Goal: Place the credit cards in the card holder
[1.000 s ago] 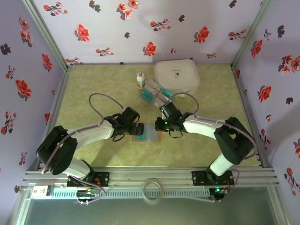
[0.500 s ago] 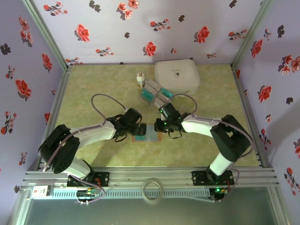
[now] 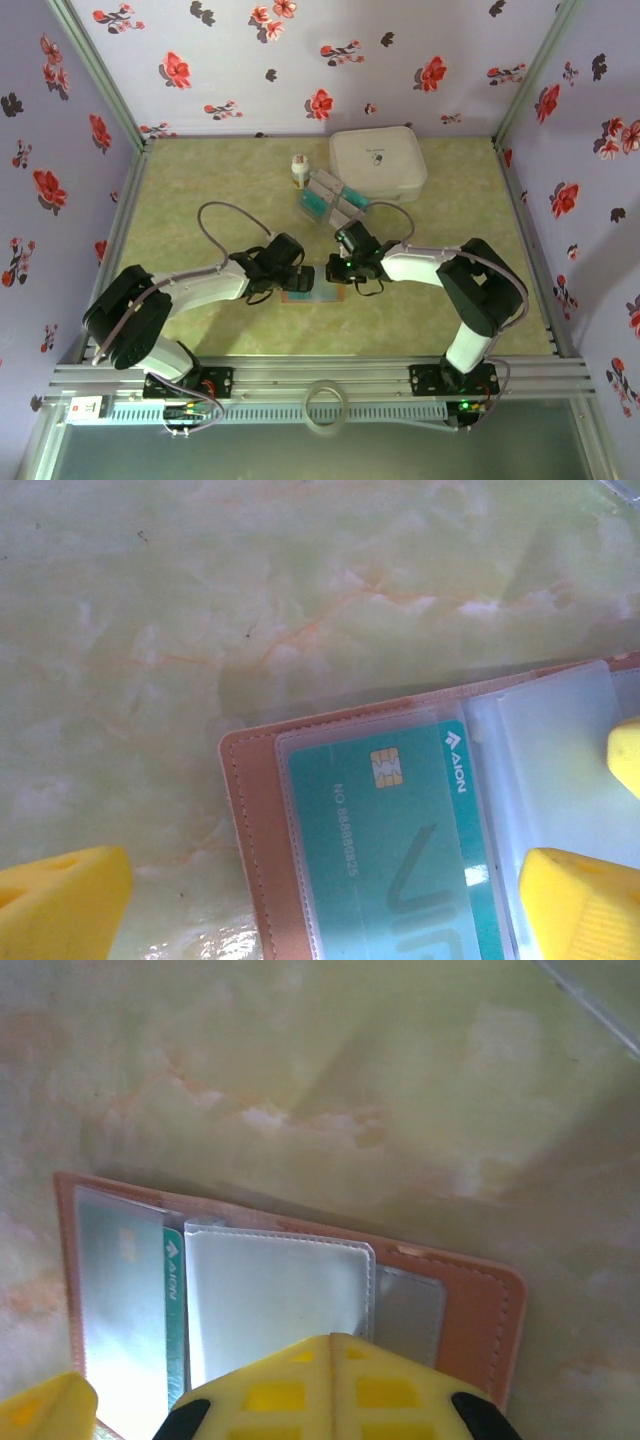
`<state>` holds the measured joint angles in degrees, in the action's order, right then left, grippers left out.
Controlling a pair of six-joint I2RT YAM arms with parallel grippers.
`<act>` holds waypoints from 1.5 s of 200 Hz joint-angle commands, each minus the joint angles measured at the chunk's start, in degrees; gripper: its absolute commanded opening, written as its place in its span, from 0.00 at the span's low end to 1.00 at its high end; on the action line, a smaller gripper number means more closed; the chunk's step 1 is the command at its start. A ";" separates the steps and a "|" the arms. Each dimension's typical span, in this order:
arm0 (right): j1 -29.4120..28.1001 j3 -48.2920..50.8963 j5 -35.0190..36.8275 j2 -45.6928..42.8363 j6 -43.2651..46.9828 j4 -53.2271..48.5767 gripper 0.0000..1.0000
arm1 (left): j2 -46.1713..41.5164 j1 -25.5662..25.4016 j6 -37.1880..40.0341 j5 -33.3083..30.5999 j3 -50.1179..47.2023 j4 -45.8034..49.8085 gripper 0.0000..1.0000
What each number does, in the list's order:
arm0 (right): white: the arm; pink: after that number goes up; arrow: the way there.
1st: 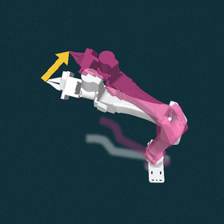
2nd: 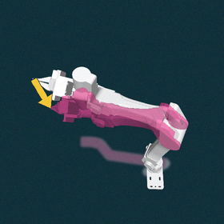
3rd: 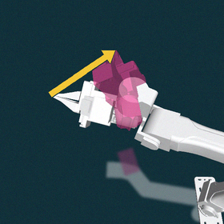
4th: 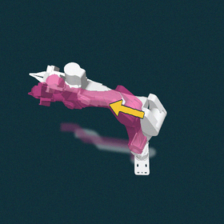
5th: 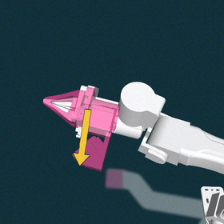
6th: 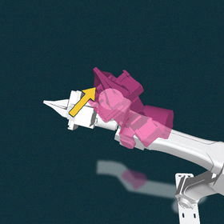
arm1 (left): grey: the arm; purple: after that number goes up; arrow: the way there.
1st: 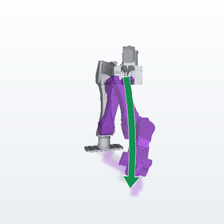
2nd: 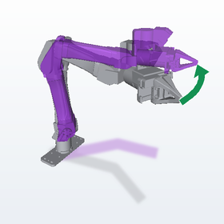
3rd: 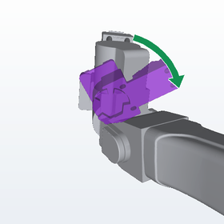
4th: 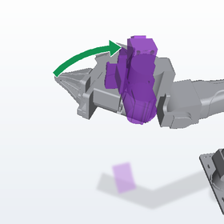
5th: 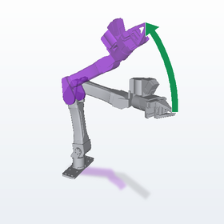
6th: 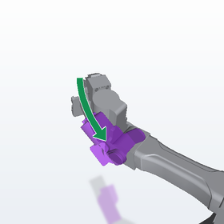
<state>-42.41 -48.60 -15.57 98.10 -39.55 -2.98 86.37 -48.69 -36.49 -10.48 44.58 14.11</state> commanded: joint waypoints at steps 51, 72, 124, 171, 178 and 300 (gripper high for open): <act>-1.36 -1.41 -0.73 1.65 -1.54 1.50 0.05 | 0.05 -1.30 2.36 0.46 -3.52 -4.17 1.00; -1.44 -1.35 -0.66 1.77 -1.58 1.52 0.05 | -0.61 -1.55 2.46 0.98 -4.77 -6.18 1.00; -1.55 -1.04 -0.55 1.86 -1.89 1.93 0.04 | -2.43 -2.45 3.18 1.47 -6.11 -9.66 1.00; -1.66 -0.73 -0.59 1.83 -1.93 2.26 0.04 | -1.36 -2.61 3.24 1.35 -5.78 -9.31 1.00; -1.71 -0.70 -0.68 1.85 -1.91 2.28 0.04 | -0.98 -2.55 3.27 1.26 -5.46 -8.90 1.00; -1.58 -1.14 -0.29 -1.05 -2.55 1.79 0.16 | 3.17 -3.87 4.77 -2.91 -4.45 -5.04 1.00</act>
<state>-43.88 -49.06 -15.75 99.00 -41.41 -1.08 88.18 -52.14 -32.38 -11.53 39.81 6.68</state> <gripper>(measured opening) 0.106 0.997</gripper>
